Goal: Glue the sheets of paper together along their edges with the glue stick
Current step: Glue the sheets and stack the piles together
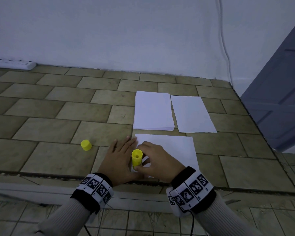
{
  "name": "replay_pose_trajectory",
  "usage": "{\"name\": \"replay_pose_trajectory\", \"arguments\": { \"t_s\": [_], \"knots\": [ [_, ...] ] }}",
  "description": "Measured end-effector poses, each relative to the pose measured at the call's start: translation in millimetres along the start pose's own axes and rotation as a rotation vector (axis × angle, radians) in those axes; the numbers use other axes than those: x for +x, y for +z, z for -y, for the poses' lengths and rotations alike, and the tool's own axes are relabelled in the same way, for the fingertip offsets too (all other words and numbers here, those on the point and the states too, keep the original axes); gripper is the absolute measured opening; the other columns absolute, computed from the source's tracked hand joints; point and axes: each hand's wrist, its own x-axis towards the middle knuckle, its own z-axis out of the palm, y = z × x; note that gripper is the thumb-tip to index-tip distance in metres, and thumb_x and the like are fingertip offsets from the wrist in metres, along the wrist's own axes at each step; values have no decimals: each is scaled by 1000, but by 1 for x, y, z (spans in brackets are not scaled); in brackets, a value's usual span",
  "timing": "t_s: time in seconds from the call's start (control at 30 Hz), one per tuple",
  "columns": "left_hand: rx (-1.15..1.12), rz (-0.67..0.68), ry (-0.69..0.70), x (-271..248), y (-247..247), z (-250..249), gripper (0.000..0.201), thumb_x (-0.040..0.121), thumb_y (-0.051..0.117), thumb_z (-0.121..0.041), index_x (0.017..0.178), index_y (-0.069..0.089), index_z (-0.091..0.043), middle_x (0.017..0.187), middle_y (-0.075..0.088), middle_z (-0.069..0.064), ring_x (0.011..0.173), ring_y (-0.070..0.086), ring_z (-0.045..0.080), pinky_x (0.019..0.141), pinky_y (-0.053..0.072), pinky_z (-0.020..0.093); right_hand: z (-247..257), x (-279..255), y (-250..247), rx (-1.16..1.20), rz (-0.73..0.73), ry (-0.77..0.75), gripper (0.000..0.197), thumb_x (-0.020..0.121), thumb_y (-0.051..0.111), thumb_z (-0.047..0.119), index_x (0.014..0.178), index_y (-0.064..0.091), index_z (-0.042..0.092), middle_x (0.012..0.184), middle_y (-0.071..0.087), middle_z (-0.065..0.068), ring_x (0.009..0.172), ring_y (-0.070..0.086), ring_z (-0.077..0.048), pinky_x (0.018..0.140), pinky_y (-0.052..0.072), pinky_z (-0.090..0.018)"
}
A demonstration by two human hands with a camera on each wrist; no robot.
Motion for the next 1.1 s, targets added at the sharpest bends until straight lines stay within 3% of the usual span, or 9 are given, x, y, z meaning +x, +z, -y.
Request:
{"name": "replay_pose_trajectory", "arguments": {
  "t_s": [0.1,0.17,0.27,0.43,0.53,0.7,0.87,1.0,1.1],
  "knots": [
    [19,18,-7,0,0,1,115,68,15,-96,150,36,-18,161,19,-5,150,6,13,119,8,50,-1,2,0,-5,7,-16,41,81,73,20,117,59,8,117,60,-7,94,42,-2,77,32,-2],
    [28,28,-16,0,-1,0,115,66,18,-98,151,34,-21,162,16,-6,150,4,13,119,7,50,-2,4,-1,16,14,-12,43,81,73,20,120,58,9,115,59,-6,94,47,-6,85,47,-17],
    [30,25,-21,0,-6,-4,117,64,22,-100,153,29,-24,162,15,-5,149,2,12,120,4,49,-6,8,-4,10,4,-24,43,81,73,19,120,58,8,111,60,-8,95,53,-13,86,52,-35],
    [46,80,-50,1,-13,-8,121,61,23,-102,156,11,-28,162,8,-9,149,-6,10,120,-1,48,-16,24,-18,43,-16,5,29,81,73,12,106,61,7,102,60,-10,91,59,-20,79,55,-37],
    [54,101,-67,1,-13,-7,128,60,25,-102,157,6,-20,163,5,-6,149,-7,10,121,-4,47,-24,38,-26,5,-33,31,27,80,74,11,104,62,6,99,60,-11,90,59,-22,80,54,-38],
    [32,102,-73,1,-16,-10,135,56,17,-103,156,7,-13,162,-6,-3,150,-6,12,120,-9,44,-38,64,-33,-7,-56,96,18,75,76,12,86,62,9,90,64,-9,84,61,-22,80,51,-40],
    [61,158,-91,1,-19,-11,138,52,9,-104,156,1,-14,163,-11,-2,148,-14,10,119,-12,43,-45,81,-38,4,-68,122,16,75,76,10,81,62,7,88,67,-8,81,63,-20,81,52,-37],
    [62,151,-88,1,-19,-12,137,54,11,-103,156,5,-12,163,-7,-1,149,-10,11,120,-10,44,-45,86,-37,6,-84,127,15,77,73,9,81,58,13,89,67,-8,83,63,-20,81,53,-38],
    [65,142,-85,1,-18,-11,134,58,10,-102,156,7,-11,163,-4,0,150,-6,13,120,-8,45,-43,78,-39,62,-133,138,13,79,70,7,83,58,7,90,67,-8,86,62,-21,82,53,-39]
  ]
}}
